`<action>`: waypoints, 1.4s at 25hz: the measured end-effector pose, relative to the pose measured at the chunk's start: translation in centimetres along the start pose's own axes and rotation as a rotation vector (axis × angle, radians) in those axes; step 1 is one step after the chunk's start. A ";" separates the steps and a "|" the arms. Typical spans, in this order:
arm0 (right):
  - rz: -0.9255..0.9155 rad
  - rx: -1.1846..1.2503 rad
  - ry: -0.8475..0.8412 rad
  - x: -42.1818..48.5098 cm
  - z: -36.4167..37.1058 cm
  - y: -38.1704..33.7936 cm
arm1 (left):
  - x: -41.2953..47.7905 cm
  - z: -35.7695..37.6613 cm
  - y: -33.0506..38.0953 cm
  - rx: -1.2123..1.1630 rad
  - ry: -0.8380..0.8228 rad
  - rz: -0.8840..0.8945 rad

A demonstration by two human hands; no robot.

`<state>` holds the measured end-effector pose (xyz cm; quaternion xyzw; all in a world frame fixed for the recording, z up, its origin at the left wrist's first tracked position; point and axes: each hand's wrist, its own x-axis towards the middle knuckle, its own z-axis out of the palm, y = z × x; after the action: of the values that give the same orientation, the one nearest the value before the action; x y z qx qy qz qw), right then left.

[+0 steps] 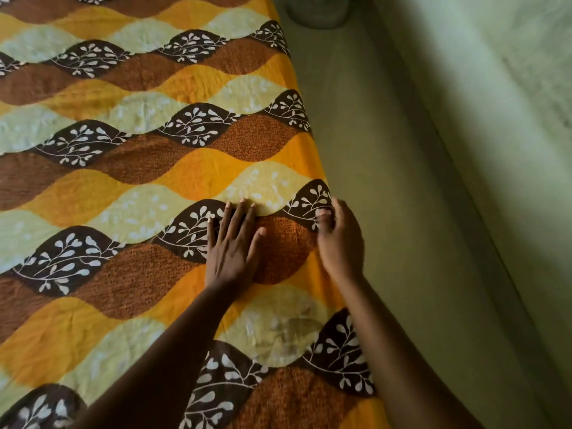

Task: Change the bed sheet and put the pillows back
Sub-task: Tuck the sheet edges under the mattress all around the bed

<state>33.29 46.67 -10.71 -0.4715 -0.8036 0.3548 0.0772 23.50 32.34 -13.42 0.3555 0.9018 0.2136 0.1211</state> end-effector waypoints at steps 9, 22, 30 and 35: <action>-0.296 -0.405 -0.111 -5.0 1.5 4.5 | -13.8 2.1 2.4 0.217 -0.009 0.005; 0.376 0.183 -0.446 -15.1 -4.1 12.0 | -14.9 2.7 1.8 0.259 -0.140 0.000; 0.139 -0.055 -0.327 -22.2 -10.6 9.6 | -23.8 -2.2 8.4 -0.283 -0.216 -0.304; 0.011 -0.073 -0.423 -28.3 -13.9 7.3 | -31.2 -7.2 11.1 -0.476 -0.233 -0.455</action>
<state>60.20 32.81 0.81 -0.3936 -0.8116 0.4169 -0.1121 49.79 15.89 0.22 0.1291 0.8631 0.3433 0.3471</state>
